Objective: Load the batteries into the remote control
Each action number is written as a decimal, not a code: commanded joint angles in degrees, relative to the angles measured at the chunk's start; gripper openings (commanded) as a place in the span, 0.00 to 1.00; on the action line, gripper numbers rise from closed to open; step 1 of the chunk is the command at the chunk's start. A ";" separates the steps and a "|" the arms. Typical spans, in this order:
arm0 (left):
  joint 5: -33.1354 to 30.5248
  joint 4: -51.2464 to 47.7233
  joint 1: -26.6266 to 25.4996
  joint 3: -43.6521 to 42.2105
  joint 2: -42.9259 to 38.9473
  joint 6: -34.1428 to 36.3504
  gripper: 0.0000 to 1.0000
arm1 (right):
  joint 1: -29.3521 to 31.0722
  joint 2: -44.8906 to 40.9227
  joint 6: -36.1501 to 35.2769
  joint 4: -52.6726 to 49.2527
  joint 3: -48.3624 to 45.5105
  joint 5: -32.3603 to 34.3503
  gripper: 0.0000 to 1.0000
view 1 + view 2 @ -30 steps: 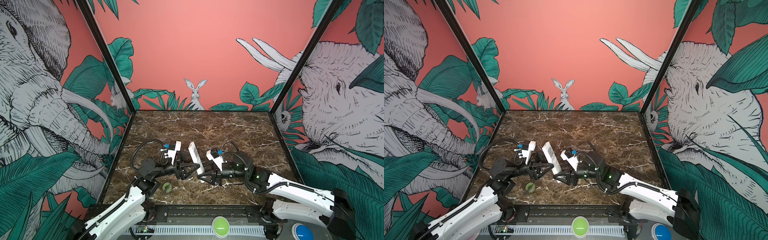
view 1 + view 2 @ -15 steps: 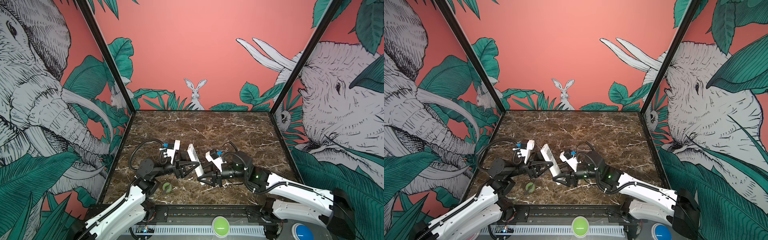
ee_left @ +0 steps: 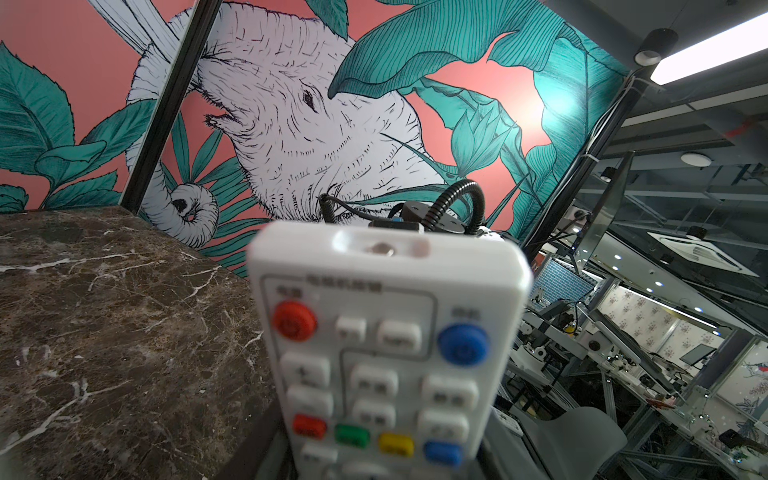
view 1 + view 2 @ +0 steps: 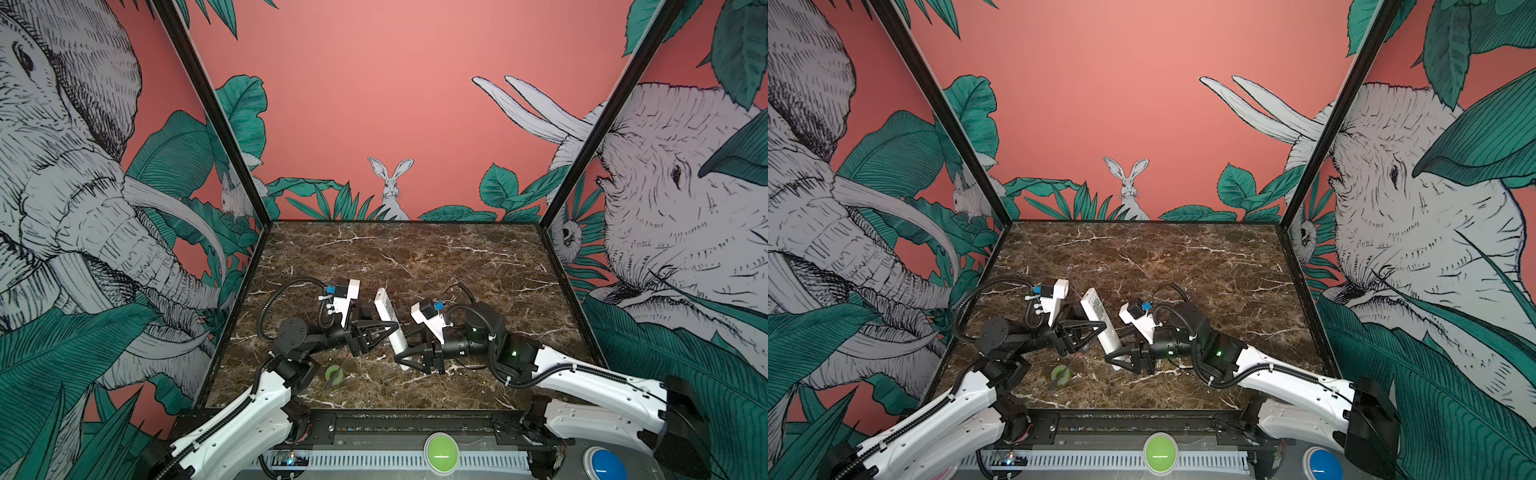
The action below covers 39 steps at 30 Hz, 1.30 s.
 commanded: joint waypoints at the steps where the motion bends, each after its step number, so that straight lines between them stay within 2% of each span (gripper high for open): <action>1: 0.62 3.45 0.18 1.95 -0.25 -1.14 0.36 | -0.15 -0.96 -0.41 4.31 -0.02 -0.85 0.24; 5: 0.66 3.59 0.18 2.45 -0.01 -1.62 0.29 | -0.20 -0.87 -0.92 3.39 0.22 -0.54 0.26; 11: 0.24 3.63 0.21 3.22 0.46 -1.93 0.20 | -0.14 -0.97 -1.86 1.91 0.61 0.49 0.39; 20: -0.07 3.31 0.19 3.11 0.84 -1.99 0.19 | -0.21 -1.14 -2.26 1.24 0.53 1.31 0.47; 29: -0.62 2.11 0.16 3.21 0.70 -0.92 0.20 | -0.17 -1.45 -2.35 1.12 0.29 1.48 0.38; 37: -0.89 1.19 0.18 3.26 0.14 -0.57 0.19 | -0.15 -1.54 -2.51 1.86 -0.26 1.48 0.40; 39: -1.04 1.02 0.21 3.27 0.28 -0.55 0.19 | -0.20 -1.34 -2.31 1.95 -0.27 1.40 0.43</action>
